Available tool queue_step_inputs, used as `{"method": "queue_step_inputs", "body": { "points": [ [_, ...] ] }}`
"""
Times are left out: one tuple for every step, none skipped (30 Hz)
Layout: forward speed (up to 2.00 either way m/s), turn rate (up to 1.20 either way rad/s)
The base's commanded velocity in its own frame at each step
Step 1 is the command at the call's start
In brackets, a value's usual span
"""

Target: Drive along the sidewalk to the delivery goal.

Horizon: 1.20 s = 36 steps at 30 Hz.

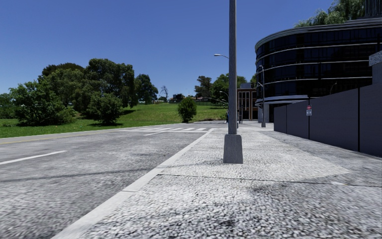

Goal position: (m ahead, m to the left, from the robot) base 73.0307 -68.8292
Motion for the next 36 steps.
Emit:
{"method": "queue_step_inputs", "body": {
  "points": [
    [0.0, -0.96],
    [0.0, -0.96],
    [0.17, -1.2],
    [0.23, -1.2],
    [0.25, -1.2],
    [0.39, -1.2],
    [1.64, -1.2],
    [2.0, -1.2],
    [2.0, -1.2],
    [2.0, -1.2],
    [2.0, -1.2],
    [2.0, -1.2],
    [2.0, -1.2],
    [2.0, -1.2],
    [2.0, -1.2],
    [2.0, -1.2],
    [2.0, -1.2],
    [2.0, -1.2],
    [2.0, -1.2],
    [2.0, -1.2],
    [2.0, -1.2],
    [2.0, -1.2],
    [2.0, -0.84],
    [2.0, 0.0],
    [2.0, 0.0],
    [2.0, 0.0],
    [2.0, 0.0],
    [2.0, 0.0],
    [2.0, 0.0],
    [2.0, 0.0],
    [2.0, 0.0],
    [2.0, 0.0],
    [2.0, 0.0],
    [2.0, 0.0],
    [2.0, 0.0],
    [2.0, 0.0]
  ]
}}
